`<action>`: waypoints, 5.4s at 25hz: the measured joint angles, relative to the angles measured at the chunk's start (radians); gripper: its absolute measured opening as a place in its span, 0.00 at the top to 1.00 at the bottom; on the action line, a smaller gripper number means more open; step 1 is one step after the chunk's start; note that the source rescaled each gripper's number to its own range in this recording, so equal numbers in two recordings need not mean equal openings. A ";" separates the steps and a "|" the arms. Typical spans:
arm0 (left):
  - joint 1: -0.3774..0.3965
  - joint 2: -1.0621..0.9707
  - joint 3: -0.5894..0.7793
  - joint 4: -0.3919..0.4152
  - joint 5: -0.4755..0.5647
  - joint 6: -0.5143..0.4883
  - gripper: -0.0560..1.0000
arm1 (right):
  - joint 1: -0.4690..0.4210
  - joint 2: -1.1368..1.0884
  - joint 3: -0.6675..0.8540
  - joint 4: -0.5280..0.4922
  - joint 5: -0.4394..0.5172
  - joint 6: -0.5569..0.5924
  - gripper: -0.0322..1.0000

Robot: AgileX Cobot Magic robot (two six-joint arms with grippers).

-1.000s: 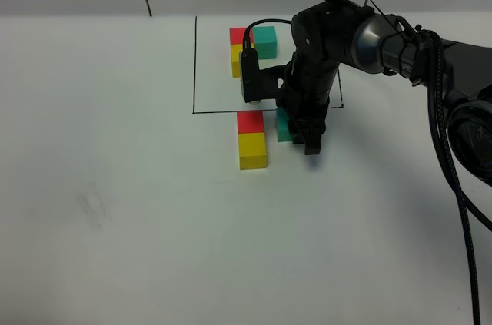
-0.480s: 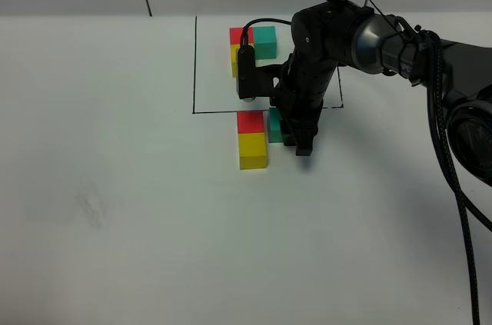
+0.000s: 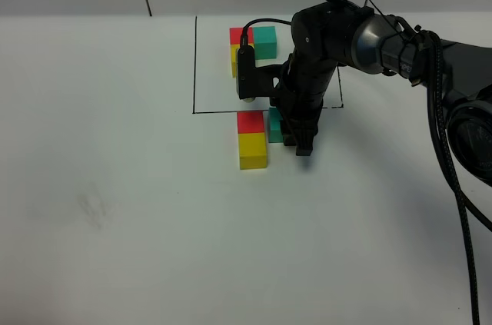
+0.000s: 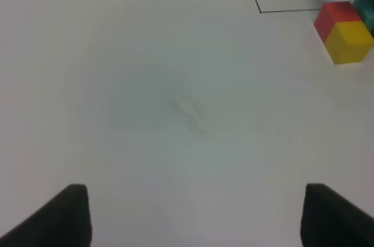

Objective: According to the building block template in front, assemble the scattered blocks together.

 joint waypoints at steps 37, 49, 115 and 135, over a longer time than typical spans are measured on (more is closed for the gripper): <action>0.000 0.000 0.000 -0.001 0.000 0.000 0.31 | 0.020 0.000 -0.001 -0.100 0.034 0.074 0.72; 0.000 0.000 0.000 -0.001 0.000 -0.001 0.31 | 0.021 0.000 -0.001 -0.085 0.023 0.059 0.72; 0.000 0.000 0.000 -0.002 0.000 -0.001 0.31 | 0.029 0.001 -0.001 -0.021 -0.023 -0.030 0.62; 0.000 0.000 0.000 -0.002 0.000 0.000 0.31 | 0.023 -0.016 -0.002 -0.122 0.031 0.019 0.18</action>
